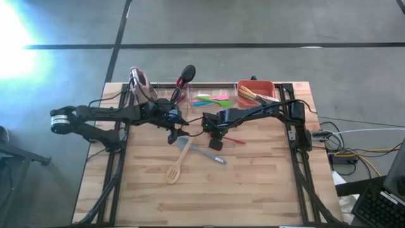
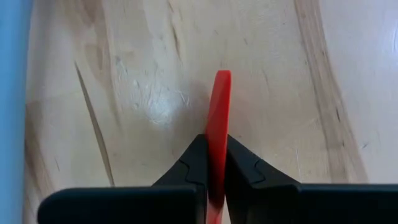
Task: Pick & Place Kitchen Items
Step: Put the red spatula into the right transparent bin
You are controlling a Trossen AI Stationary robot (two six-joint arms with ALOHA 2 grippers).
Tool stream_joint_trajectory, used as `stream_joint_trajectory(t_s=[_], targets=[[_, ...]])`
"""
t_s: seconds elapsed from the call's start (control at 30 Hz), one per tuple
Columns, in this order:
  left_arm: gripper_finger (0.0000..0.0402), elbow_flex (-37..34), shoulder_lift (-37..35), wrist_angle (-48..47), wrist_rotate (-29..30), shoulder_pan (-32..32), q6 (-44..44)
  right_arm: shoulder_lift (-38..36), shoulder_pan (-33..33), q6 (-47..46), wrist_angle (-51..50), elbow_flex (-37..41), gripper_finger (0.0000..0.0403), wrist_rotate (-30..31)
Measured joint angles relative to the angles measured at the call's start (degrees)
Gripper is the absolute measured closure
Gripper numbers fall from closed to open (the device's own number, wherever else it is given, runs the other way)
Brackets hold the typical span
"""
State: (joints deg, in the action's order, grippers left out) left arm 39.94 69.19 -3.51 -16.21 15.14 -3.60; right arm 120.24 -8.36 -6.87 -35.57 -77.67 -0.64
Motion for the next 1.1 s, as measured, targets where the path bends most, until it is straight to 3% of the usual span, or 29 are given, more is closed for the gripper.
stream_joint_trajectory(t_s=[0.23, 0.67, 0.93, 1.1], targets=[[0.0149, 0.0, 0.0, 0.7, 0.0, 0.0, -1.1, -4.9, 0.2, -0.9, -2.7, 0.7, 0.039, -1.1], [0.0149, -3.0, 0.1, 13.0, 0.1, -0.3, -2.9, -26.9, 1.9, -3.7, -1.7, 2.0, 0.0391, 1.4], [0.0149, -3.1, 4.3, 22.7, 0.2, -1.6, -4.9, -38.7, 5.0, 1.1, 10.5, 3.3, 0.0391, 7.7], [0.0149, -2.6, 9.7, 40.6, 0.3, -2.9, -8.1, -43.9, 7.5, 7.7, 23.5, 6.8, 0.0391, 9.9]])
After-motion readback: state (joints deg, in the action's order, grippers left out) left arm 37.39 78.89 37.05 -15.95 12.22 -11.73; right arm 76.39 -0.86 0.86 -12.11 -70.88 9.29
